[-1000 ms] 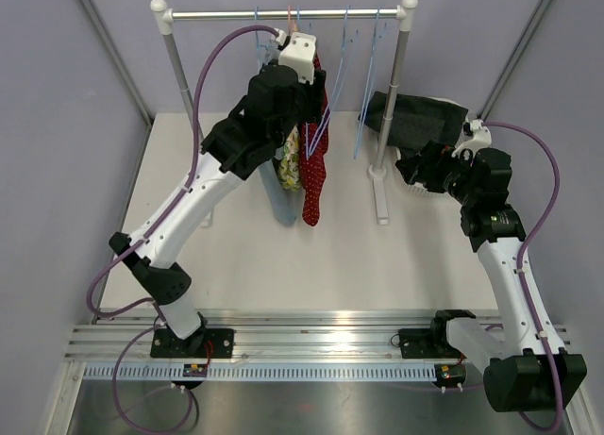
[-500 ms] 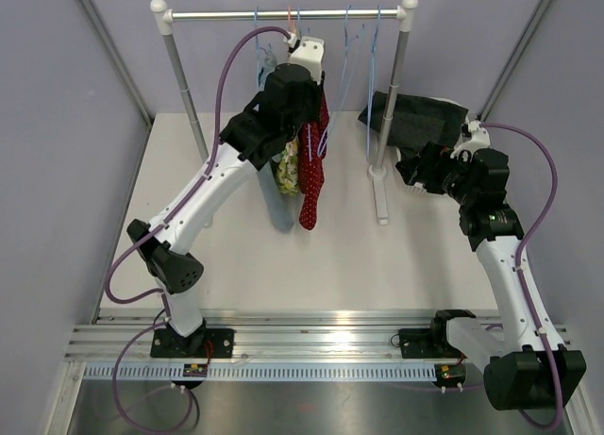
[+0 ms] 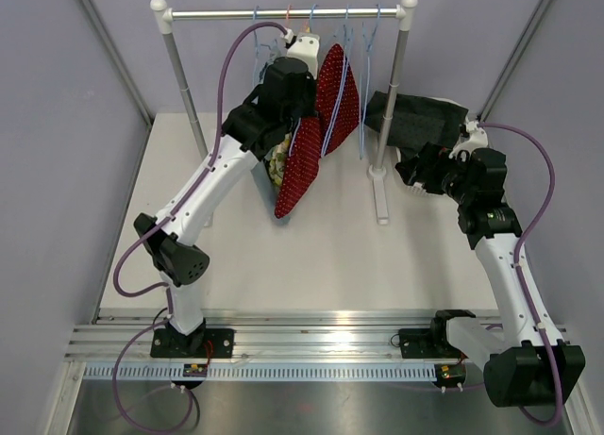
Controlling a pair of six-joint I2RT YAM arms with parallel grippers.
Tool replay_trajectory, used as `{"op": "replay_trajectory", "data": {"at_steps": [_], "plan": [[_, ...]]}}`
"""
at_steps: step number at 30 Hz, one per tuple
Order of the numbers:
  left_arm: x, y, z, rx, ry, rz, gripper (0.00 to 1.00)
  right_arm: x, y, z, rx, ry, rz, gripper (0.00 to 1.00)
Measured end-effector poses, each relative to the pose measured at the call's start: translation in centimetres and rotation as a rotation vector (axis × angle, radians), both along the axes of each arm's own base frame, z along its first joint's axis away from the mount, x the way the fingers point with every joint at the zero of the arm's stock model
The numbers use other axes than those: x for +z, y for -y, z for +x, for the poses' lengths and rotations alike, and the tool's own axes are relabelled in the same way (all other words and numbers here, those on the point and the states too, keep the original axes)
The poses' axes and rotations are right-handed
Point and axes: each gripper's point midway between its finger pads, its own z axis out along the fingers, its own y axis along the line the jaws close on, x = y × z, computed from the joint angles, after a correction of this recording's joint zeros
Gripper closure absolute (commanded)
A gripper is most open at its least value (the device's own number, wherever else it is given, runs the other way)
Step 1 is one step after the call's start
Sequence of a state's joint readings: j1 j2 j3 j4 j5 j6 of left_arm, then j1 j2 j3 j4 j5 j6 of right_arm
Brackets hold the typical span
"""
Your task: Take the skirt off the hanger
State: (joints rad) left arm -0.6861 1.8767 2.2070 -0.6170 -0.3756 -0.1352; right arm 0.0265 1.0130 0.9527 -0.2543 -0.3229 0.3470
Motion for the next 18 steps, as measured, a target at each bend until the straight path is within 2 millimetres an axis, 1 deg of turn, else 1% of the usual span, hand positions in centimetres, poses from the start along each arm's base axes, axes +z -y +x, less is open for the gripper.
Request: {"op": "replay_trajectory", "data": {"at_steps": [3,5,7,9,11,12,13,15,17,18], "plan": [[0.8,-0.4,-0.6,-0.006,-0.004,0.011,1.00,0.5,0.0,0.0,0.001,0.005,0.000,0.01],[2.0,-0.7,-1.0,-0.007,0.007,0.008,1.00,1.7,-0.1,0.0,0.006,0.023,0.001,0.01],[3.7,-1.3,-1.6,-0.008,0.033,-0.006,1.00,4.8,-0.6,0.0,0.022,0.087,0.007,0.01],[5.4,-1.9,-2.5,-0.011,0.060,-0.021,1.00,8.4,-1.2,-0.2,0.044,0.165,0.014,0.01],[7.0,-2.7,-3.7,-0.012,0.084,-0.033,1.00,12.6,-2.1,-0.7,0.076,0.255,0.022,0.01],[7.8,-3.2,-4.2,-0.010,0.097,-0.041,1.00,14.1,-2.6,-0.9,0.093,0.285,0.024,0.01],[8.6,-3.7,-4.8,-0.010,0.108,-0.048,1.00,16.1,-3.3,-1.2,0.115,0.324,0.024,0.01],[10.1,-4.5,-6.0,-0.008,0.131,-0.066,1.00,19.6,-5.6,-1.9,0.183,0.397,0.026,0.01],[11.7,-5.4,-7.3,-0.006,0.159,-0.088,1.00,22.0,-8.1,-2.7,0.256,0.438,0.026,0.01],[12.0,-5.5,-7.6,-0.008,0.165,-0.093,1.00,22.9,-9.3,-3.0,0.291,0.454,0.028,0.01]]}}
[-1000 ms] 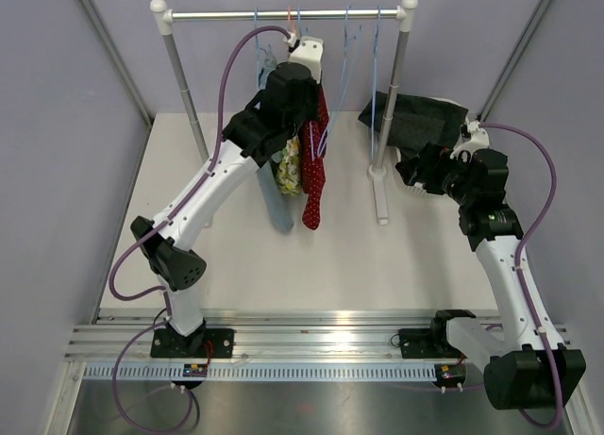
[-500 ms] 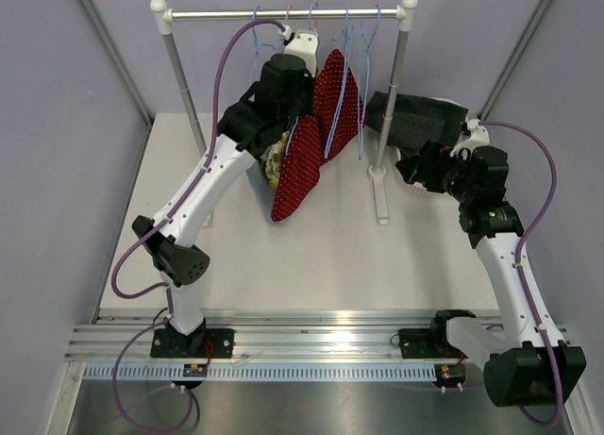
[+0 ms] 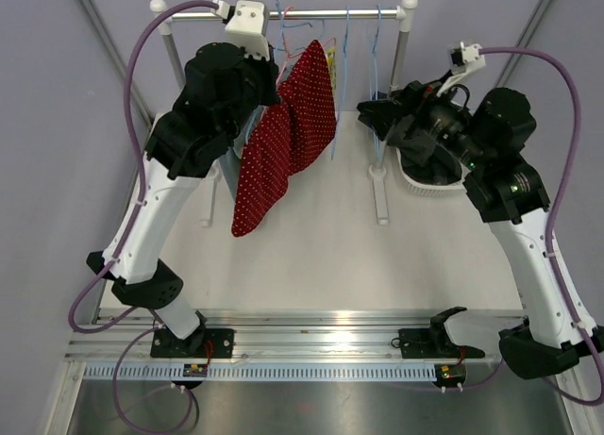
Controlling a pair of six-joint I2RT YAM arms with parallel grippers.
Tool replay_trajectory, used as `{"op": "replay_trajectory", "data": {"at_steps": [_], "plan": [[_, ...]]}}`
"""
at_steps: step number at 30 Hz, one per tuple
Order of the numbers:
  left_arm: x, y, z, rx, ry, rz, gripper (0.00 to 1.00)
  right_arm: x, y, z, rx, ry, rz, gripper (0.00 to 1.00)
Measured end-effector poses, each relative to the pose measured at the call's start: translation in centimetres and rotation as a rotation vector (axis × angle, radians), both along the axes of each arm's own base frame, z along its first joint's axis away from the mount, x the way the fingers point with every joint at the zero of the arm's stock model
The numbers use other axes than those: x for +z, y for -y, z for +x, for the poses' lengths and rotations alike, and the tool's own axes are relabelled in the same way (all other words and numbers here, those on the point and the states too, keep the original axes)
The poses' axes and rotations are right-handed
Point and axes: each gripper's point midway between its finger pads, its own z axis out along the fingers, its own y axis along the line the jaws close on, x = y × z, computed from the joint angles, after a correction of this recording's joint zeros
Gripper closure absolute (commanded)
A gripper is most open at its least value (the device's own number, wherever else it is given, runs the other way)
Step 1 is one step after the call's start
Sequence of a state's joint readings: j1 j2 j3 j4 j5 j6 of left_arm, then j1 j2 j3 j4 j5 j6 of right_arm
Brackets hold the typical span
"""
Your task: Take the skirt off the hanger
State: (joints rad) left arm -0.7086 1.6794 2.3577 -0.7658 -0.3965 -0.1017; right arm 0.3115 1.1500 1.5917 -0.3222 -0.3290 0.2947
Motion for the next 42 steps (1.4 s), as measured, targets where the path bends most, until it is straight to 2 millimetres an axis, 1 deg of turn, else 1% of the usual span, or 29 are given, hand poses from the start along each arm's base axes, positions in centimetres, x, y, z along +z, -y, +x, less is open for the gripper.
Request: {"op": "replay_trajectory", "data": {"at_steps": [2,4,5,8,12,15,17,20,23,24,25,27,28,29,30,33,35,36,38,39,40,42], "plan": [[1.1,-0.5,-0.9,-0.004,0.019,-0.017,1.00,1.0,-2.9,-0.6,0.063,0.008,-0.021,0.01],[1.8,-0.9,-1.5,-0.006,0.032,-0.031,1.00,1.3,-5.7,-0.9,0.112,0.008,-0.042,0.00],[2.1,-1.1,-1.9,-0.008,0.037,-0.038,1.00,1.2,-7.2,-1.0,0.135,0.005,-0.056,0.01],[2.7,-1.4,-2.6,-0.014,0.042,-0.059,1.00,-0.6,-11.1,-0.9,0.182,-0.028,-0.113,0.01],[3.3,-1.6,-3.6,-0.030,0.042,-0.098,1.00,-4.5,-14.3,0.3,0.190,-0.101,-0.191,0.01],[3.6,-2.0,-5.0,-0.051,0.035,-0.131,1.00,-6.9,-15.8,1.4,0.180,-0.141,-0.232,0.01],[3.9,-2.4,-6.0,-0.064,0.033,-0.151,1.00,-8.0,-16.4,2.0,0.169,-0.158,-0.248,0.01],[4.4,-3.0,-7.5,-0.083,0.034,-0.187,1.00,-8.6,-17.2,2.6,0.155,-0.159,-0.251,0.01],[4.4,-3.4,-8.6,-0.099,0.028,-0.213,1.00,-8.7,-18.1,2.8,0.153,-0.147,-0.244,0.12],[4.3,-3.4,-8.8,-0.103,0.024,-0.218,1.00,-8.7,-18.5,2.8,0.154,-0.143,-0.241,0.23],[4.2,-3.3,-9.1,-0.110,0.019,-0.223,1.00,-8.6,-18.9,2.8,0.156,-0.133,-0.240,0.39],[3.9,-3.0,-9.3,-0.123,0.010,-0.232,1.00,-8.4,-19.7,2.5,0.166,-0.115,-0.230,0.59],[3.8,-2.8,-9.4,-0.129,0.006,-0.237,1.00,-8.1,-20.2,2.3,0.173,-0.106,-0.214,0.83],[3.6,-2.6,-9.4,-0.133,0.000,-0.240,1.00,-8.0,-20.6,2.0,0.181,-0.094,-0.219,0.94],[3.5,-2.4,-9.3,-0.136,-0.001,-0.243,1.00,-7.9,-21.0,1.8,0.186,-0.083,-0.207,0.99],[3.0,-2.1,-9.1,-0.137,-0.013,-0.246,1.00,-8.2,-21.6,1.2,0.182,-0.060,-0.195,1.00],[2.8,-2.0,-9.1,-0.133,-0.018,-0.245,1.00,-9.0,-21.2,0.7,0.171,-0.061,-0.199,1.00],[2.8,-2.1,-9.1,-0.129,-0.018,-0.245,1.00,-9.2,-20.7,0.3,0.161,-0.061,-0.199,1.00],[2.7,-2.2,-9.1,-0.109,-0.017,-0.236,1.00,-9.4,-19.2,-0.7,0.140,-0.061,-0.198,1.00],[2.6,-2.4,-9.0,-0.096,-0.016,-0.230,1.00,-9.0,-18.0,-1.5,0.127,-0.052,-0.187,1.00],[2.5,-2.6,-9.0,-0.082,-0.014,-0.222,1.00,-8.4,-16.7,-2.4,0.117,-0.042,-0.176,1.00],[2.4,-2.8,-9.0,-0.060,-0.012,-0.209,1.00,-6.0,-13.3,-4.5,0.091,-0.006,-0.128,1.00]]}}
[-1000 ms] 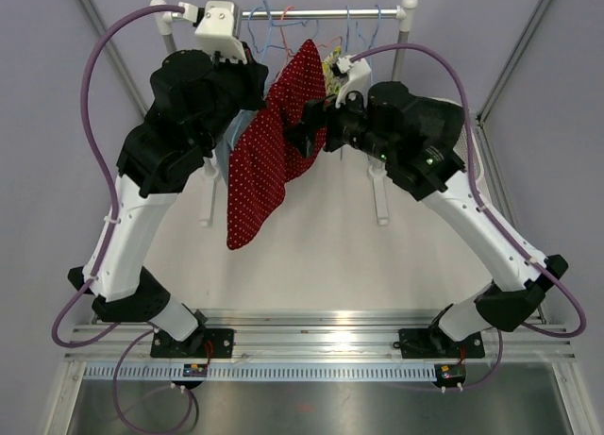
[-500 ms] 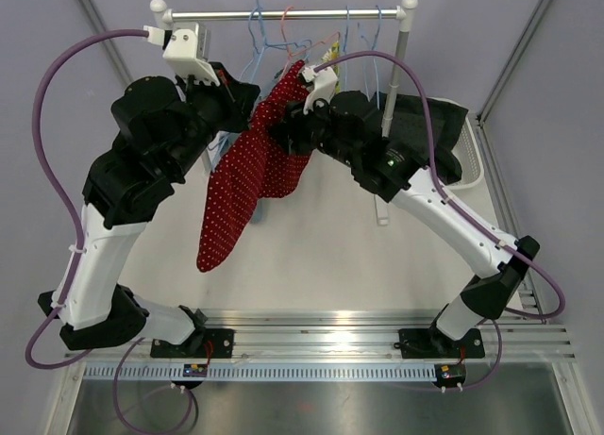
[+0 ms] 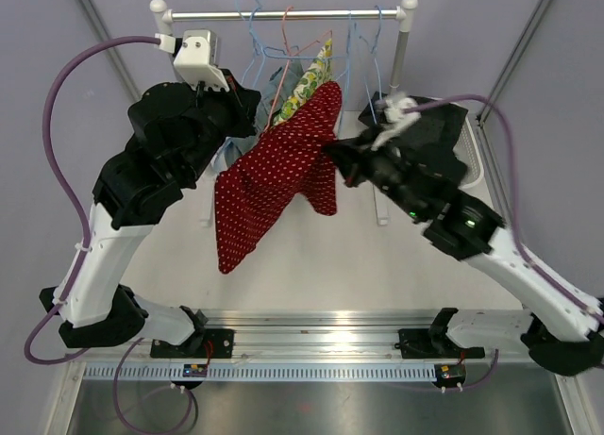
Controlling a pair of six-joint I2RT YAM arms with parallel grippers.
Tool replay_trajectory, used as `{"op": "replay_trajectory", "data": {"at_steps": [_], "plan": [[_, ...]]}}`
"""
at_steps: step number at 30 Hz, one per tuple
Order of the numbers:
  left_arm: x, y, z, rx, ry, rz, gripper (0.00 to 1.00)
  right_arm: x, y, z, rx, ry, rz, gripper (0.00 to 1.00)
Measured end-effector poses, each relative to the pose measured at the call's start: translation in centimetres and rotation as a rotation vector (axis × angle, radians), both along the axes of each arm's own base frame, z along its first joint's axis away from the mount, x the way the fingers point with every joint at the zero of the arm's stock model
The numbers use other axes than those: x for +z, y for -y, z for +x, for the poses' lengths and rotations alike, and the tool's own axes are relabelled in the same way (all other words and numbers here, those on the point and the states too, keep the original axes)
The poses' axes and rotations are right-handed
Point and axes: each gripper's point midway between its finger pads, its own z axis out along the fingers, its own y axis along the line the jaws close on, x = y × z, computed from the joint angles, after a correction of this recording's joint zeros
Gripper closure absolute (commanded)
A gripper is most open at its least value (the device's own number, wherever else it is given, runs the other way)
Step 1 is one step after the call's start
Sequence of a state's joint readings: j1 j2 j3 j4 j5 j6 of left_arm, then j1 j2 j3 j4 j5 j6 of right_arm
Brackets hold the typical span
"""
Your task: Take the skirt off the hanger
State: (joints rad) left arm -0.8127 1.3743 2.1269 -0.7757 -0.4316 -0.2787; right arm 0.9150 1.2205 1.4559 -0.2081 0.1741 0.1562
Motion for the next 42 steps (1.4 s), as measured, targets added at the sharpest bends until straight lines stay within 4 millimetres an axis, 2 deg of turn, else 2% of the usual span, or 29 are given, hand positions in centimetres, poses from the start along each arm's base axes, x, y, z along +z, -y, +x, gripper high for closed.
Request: {"op": "replay_trajectory", "data": {"at_steps": [1,3,5,7,11,12,14,16,19,23,25,29,35,38,42], "plan": [[-0.1,-0.1,0.1,0.011,0.000,0.006,1.00,1.5,1.6,-1.0,-0.008,0.023,0.032,1.00],[-0.1,-0.3,0.2,0.030,0.004,0.016,1.00,5.9,6.1,-4.1,-0.025,0.103,0.139,1.00],[-0.1,-0.4,0.2,0.042,0.008,0.025,1.00,9.5,11.3,-7.7,-0.045,0.187,0.252,1.00],[0.1,-0.3,0.4,0.057,0.018,0.032,1.00,12.6,17.4,-11.5,-0.083,0.275,0.369,1.00],[0.0,-0.6,1.0,0.112,0.031,0.067,1.00,17.4,28.3,-17.2,-0.210,0.409,0.567,1.00],[-0.1,-0.7,1.2,0.129,0.031,0.079,1.00,18.2,30.3,-17.9,-0.251,0.425,0.600,1.00],[-0.2,-0.7,1.5,0.151,0.033,0.102,1.00,18.7,32.9,-18.1,-0.336,0.429,0.630,1.00],[-0.3,-0.4,1.6,0.158,0.036,0.122,1.00,18.0,33.8,-17.3,-0.411,0.409,0.607,1.00],[-0.3,0.3,1.4,0.147,0.045,0.149,1.00,15.6,33.4,-14.9,-0.523,0.350,0.491,1.00],[0.0,2.0,0.9,0.105,0.070,0.187,1.00,14.3,31.0,-11.6,-0.604,0.293,0.351,1.00],[0.1,3.5,0.9,0.080,0.086,0.214,1.00,13.5,29.2,-9.8,-0.629,0.265,0.274,1.00],[-0.4,6.1,2.4,0.070,0.113,0.300,1.00,11.3,26.4,-7.2,-0.646,0.223,0.146,1.00],[-2.0,8.5,6.0,0.110,0.134,0.432,1.00,9.0,26.5,-7.1,-0.658,0.202,0.084,1.00],[-3.3,8.1,7.3,0.148,0.119,0.496,1.00,9.2,27.5,-7.8,-0.662,0.208,0.109,1.00],[-5.1,6.2,8.5,0.213,0.096,0.581,1.00,9.4,27.9,-8.2,-0.659,0.212,0.133,1.00]]}}
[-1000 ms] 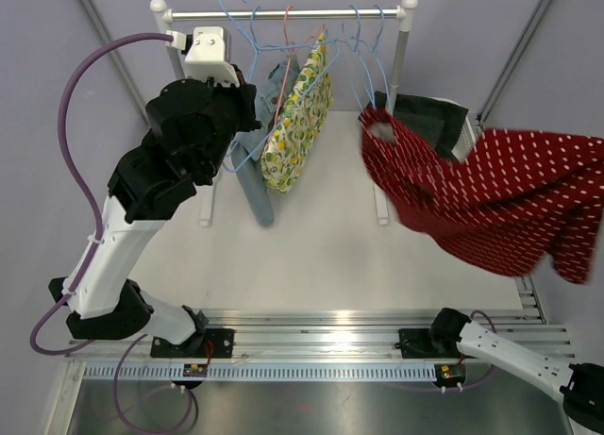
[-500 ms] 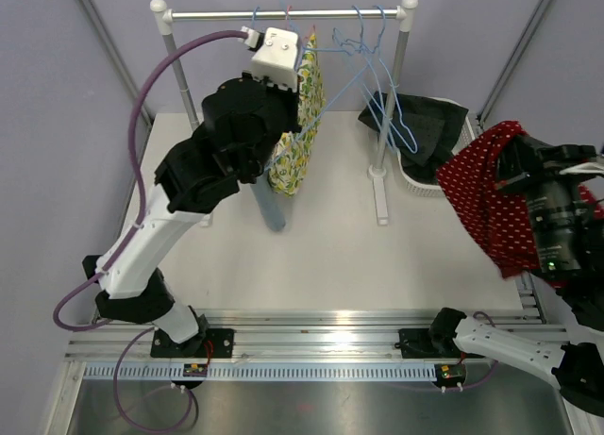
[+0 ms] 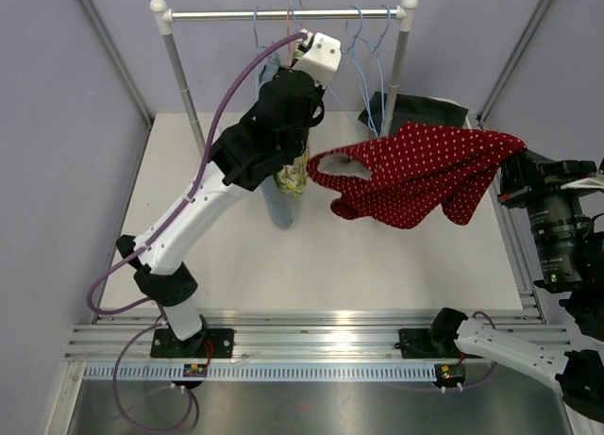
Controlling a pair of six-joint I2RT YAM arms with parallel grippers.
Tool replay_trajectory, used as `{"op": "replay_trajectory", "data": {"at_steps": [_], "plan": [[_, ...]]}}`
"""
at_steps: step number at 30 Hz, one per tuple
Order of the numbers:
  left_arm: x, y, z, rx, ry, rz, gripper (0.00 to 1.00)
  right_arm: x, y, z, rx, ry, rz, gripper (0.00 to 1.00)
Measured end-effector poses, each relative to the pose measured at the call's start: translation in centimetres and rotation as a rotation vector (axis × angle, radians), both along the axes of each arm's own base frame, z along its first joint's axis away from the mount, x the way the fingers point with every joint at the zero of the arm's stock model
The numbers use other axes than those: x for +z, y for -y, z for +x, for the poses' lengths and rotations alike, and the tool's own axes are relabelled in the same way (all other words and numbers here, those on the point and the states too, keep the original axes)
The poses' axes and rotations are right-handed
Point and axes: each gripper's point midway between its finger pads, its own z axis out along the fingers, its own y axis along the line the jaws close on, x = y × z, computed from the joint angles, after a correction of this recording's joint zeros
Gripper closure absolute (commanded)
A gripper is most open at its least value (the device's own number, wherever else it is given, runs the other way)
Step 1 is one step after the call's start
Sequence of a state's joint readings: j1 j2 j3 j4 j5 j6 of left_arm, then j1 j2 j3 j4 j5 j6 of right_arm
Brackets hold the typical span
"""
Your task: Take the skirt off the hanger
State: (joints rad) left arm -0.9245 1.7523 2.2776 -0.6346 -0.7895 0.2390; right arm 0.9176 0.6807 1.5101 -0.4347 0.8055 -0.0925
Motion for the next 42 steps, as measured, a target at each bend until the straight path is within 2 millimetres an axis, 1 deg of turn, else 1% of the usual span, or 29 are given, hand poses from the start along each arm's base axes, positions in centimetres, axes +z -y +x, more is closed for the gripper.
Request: {"op": "replay_trajectory", "data": {"at_steps": [4,7,11,14,17,19,21,23,26,31,34,35,36,38,39,41,42], "plan": [[-0.1,-2.3,1.5,0.061,-0.001,0.009,1.00,-0.3,-0.5,0.2,0.016,-0.005,0.001,1.00],[0.1,-3.8,2.6,0.085,0.001,0.001,1.00,-1.1,-1.3,0.5,0.028,-0.020,-0.007,1.00],[0.8,-4.0,3.4,0.034,0.008,-0.035,1.00,-2.8,-2.4,1.2,0.042,-0.051,-0.031,1.00],[1.3,-3.1,4.0,-0.045,0.009,-0.086,1.00,-4.0,-2.9,1.4,0.049,-0.068,-0.045,1.00],[1.6,-2.0,4.7,-0.111,0.011,-0.125,1.00,-5.0,-2.7,1.3,0.050,-0.074,-0.046,1.00],[1.8,-1.0,5.2,-0.155,0.016,-0.144,1.00,-5.4,-2.4,1.1,0.049,-0.072,-0.044,1.00],[1.6,0.5,5.8,-0.204,0.013,-0.155,1.00,-5.6,-2.2,0.9,0.049,-0.071,-0.042,1.00],[0.8,1.8,6.4,-0.247,-0.001,-0.160,1.00,-5.6,-2.1,0.8,0.049,-0.069,-0.041,1.00],[-1.1,3.7,7.1,-0.302,-0.044,-0.163,1.00,-5.7,-2.1,0.8,0.048,-0.068,-0.043,1.00],[-4.0,4.8,7.8,-0.329,-0.110,-0.173,1.00,-5.6,-1.8,0.6,0.047,-0.063,-0.045,1.00],[-6.3,5.1,7.8,-0.329,-0.160,-0.171,0.99,-5.5,-1.8,0.6,0.047,-0.062,-0.044,1.00],[-7.1,5.1,7.7,-0.326,-0.177,-0.169,0.97,-5.6,-1.8,0.6,0.048,-0.062,-0.044,1.00],[-7.6,5.1,7.7,-0.325,-0.187,-0.171,0.91,-5.6,-1.8,0.6,0.048,-0.062,-0.043,1.00],[-8.2,4.8,7.2,-0.319,-0.204,-0.177,0.82,-5.5,-1.8,0.6,0.050,-0.062,-0.039,1.00],[-8.4,4.5,6.9,-0.317,-0.213,-0.178,0.71,-5.5,-1.9,0.6,0.050,-0.063,-0.038,1.00],[-8.2,3.9,6.2,-0.312,-0.223,-0.193,0.60,-5.4,-1.9,0.7,0.050,-0.063,-0.038,1.00],[-8.0,3.7,5.8,-0.310,-0.223,-0.206,0.52,-5.2,-2.0,0.7,0.049,-0.063,-0.040,1.00]]}}
